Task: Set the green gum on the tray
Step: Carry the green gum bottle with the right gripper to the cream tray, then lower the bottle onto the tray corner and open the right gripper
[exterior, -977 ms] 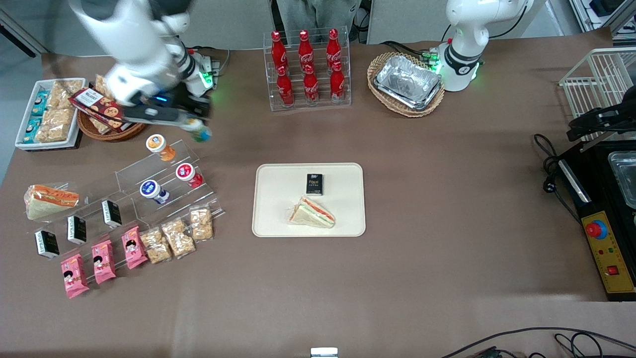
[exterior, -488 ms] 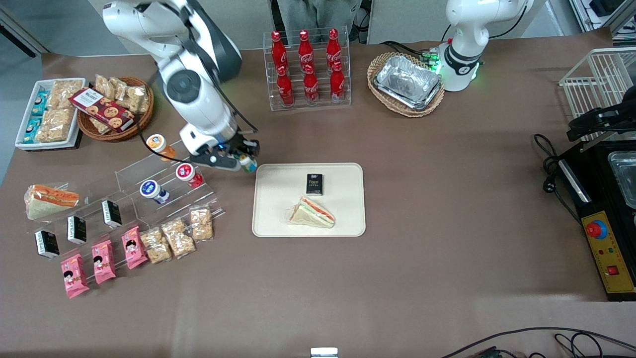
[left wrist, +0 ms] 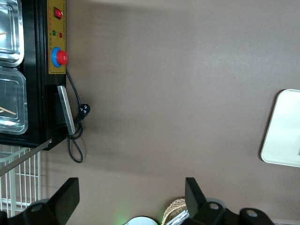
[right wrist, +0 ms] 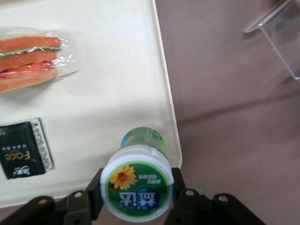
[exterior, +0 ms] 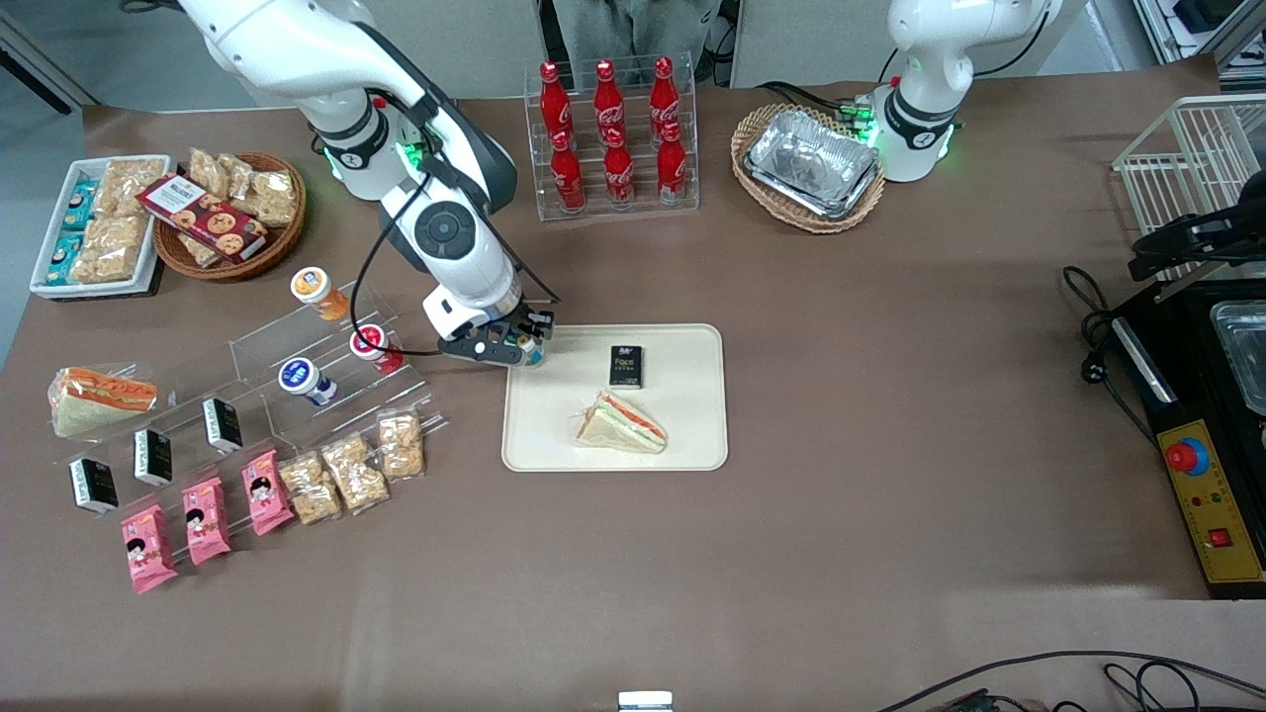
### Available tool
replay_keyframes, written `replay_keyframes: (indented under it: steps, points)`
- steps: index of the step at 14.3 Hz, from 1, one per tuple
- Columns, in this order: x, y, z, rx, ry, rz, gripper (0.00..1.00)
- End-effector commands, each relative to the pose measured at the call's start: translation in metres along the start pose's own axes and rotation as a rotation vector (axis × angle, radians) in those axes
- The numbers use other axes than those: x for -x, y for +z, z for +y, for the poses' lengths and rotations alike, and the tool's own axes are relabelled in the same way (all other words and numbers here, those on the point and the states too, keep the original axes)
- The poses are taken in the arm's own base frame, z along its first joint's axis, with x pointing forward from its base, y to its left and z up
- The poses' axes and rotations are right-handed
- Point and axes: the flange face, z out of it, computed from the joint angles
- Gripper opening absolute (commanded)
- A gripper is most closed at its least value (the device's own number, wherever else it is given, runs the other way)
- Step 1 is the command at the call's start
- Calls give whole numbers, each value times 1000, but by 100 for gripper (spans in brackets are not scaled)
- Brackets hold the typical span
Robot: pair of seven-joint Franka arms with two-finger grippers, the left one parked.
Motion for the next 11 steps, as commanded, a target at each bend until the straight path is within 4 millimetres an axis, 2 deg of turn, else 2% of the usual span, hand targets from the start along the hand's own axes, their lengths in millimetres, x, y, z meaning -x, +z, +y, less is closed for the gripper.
replay_keyframes:
  steps: [1,6,8,9,10,11]
  points:
    - [-6,21,-6,-23,15,14,19]
    - [-4,45,-7,4,20,44,20]
    - [-4,46,-7,0,17,50,23]
    - [-5,47,-8,0,18,50,34]
    - [-6,48,-7,0,20,47,76]
    - [-6,48,-8,-1,20,46,100]
